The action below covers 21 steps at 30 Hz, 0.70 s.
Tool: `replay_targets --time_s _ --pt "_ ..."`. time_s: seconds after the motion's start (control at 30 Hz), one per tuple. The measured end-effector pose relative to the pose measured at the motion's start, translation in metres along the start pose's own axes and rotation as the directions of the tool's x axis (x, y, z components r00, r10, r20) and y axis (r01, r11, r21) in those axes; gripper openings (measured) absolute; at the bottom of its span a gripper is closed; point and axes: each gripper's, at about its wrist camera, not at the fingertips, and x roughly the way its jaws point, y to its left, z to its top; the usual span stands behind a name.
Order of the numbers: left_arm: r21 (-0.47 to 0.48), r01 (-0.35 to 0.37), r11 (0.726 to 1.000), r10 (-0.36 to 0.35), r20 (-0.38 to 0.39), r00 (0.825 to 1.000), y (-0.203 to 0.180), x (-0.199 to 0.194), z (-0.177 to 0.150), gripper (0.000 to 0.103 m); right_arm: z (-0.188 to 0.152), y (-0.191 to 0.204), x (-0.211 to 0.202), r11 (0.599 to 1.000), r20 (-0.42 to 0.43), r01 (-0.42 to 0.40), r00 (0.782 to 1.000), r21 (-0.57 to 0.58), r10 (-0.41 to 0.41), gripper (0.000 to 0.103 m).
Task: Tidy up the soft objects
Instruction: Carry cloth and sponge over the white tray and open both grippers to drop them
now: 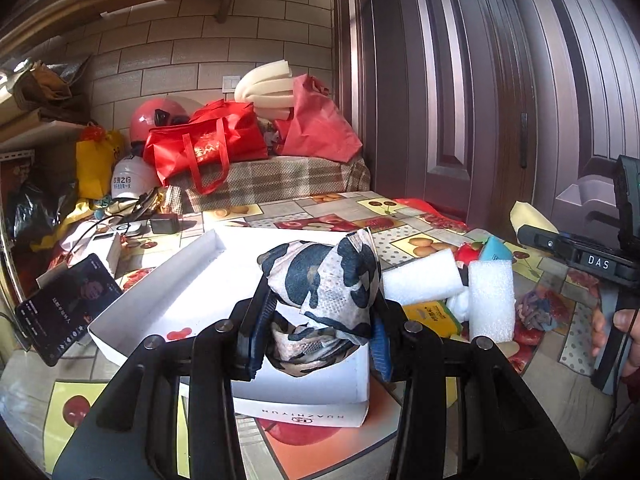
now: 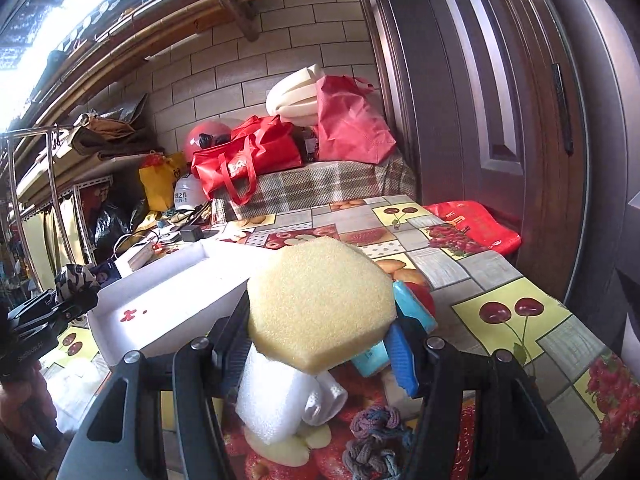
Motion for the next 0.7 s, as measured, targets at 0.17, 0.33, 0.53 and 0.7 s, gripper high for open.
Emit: replay_targets --time_s 0.17,0.33,0.53,0.7 --pt "-0.051 -0.061 0.997 0.06 -0.02 0.998 0.028 0.006 -0.003 0.042 -0.003 0.03 0.008 0.997 -0.007 -0.062 0.998 -0.047 0.062 0.06" --pt "-0.022 -0.083 0.996 0.083 -0.031 0.996 0.037 0.018 -0.001 0.042 -0.003 0.06 0.019 0.988 -0.022 -0.118 0.993 -0.1 0.117 0.06" --pt "-0.04 -0.123 0.992 0.122 -0.03 0.992 0.054 0.036 0.004 0.042 -0.006 0.095 0.04 0.97 -0.08 -0.204 0.978 -0.134 0.195 0.06" --pt "-0.058 -0.142 0.988 0.139 -0.06 0.989 0.068 0.058 0.009 0.042 -0.013 0.119 0.062 0.963 -0.13 -0.243 0.965 -0.114 0.228 0.06"
